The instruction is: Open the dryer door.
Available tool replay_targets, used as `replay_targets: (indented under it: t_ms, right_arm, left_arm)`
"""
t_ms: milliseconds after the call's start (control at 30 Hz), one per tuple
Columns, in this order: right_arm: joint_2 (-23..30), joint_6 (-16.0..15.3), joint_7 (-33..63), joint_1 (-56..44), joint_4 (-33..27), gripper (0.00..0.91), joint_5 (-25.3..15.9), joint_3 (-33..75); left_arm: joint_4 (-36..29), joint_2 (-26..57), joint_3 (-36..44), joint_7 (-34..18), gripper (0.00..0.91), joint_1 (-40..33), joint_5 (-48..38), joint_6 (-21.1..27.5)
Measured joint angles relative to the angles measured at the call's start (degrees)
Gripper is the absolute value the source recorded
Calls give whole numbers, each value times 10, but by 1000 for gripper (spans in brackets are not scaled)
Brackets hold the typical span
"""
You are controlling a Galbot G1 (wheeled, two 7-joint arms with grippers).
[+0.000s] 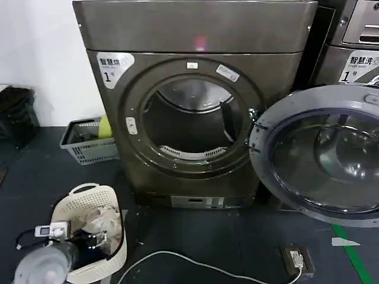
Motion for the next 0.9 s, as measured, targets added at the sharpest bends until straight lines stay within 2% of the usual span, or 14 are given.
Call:
replay_targets:
  t_ms: [200, 300, 600, 700, 800, 900]
  right_arm:
    - [2, 5, -1, -5, 0, 907, 0, 1]
    - [6, 5, 1, -7, 1, 907, -3, 3]
    - [11, 7, 8, -11, -5, 907, 8, 13]
    - [12, -21, 31, -16, -1, 907, 31, 19]
    - [14, -54, 48, -23, 6, 907, 72, 22]
    - [14, -64, 51, -27, 2, 907, 105, 26]
  left_arm:
    - [63, 24, 15, -109, 907, -50, -215, 0]
    - [89, 33, 30, -132, 907, -80, -272, 0]
    - [116, 39, 50, -141, 907, -111, -319, 0]
    - [117, 43, 50, -142, 907, -111, -328, 0]
    - [117, 46, 48, -143, 907, -108, -333, 0]
    - [116, 51, 42, -145, 907, -101, -335, 0]
